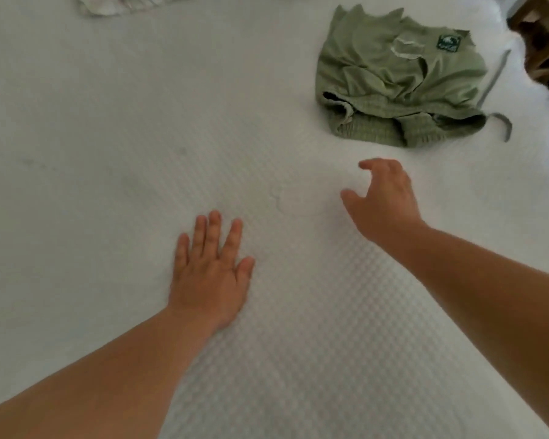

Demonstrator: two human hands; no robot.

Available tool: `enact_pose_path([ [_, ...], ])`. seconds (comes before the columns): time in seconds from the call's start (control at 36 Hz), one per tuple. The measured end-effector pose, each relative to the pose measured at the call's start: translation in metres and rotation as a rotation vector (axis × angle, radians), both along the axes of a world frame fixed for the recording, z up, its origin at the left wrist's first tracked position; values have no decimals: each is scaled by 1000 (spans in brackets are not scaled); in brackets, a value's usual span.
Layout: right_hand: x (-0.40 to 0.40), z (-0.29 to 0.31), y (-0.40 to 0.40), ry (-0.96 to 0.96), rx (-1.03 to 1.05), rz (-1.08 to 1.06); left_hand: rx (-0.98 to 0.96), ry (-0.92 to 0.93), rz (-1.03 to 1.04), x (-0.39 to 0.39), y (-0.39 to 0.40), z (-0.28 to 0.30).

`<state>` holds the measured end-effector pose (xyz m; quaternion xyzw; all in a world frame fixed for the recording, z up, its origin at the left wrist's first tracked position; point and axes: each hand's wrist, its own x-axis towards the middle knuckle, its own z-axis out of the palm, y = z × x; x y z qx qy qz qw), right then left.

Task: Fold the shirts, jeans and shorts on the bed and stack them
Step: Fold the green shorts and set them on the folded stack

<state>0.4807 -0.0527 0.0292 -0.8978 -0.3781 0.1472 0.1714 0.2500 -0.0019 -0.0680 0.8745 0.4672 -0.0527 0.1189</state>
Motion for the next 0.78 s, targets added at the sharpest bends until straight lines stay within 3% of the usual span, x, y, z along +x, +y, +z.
enact_pose_path([
  [0.14,41,-3,69,56,119,-10,21,-35,-3,-1,4,-10],
  [0.28,54,-28,117,181,-98,15,0,-89,36,-2,6,-22],
  [0.42,44,-36,96,18,-57,32,30,-116,32,-4,5,-24],
  [0.58,-7,-28,59,-26,105,42,-20,-81,28,-1,9,-18],
  [0.67,-58,-19,13,27,179,31,-129,-23,8,-1,13,-7],
  [0.78,-132,-8,-60,176,122,72,-455,-40,-55,-6,27,48],
])
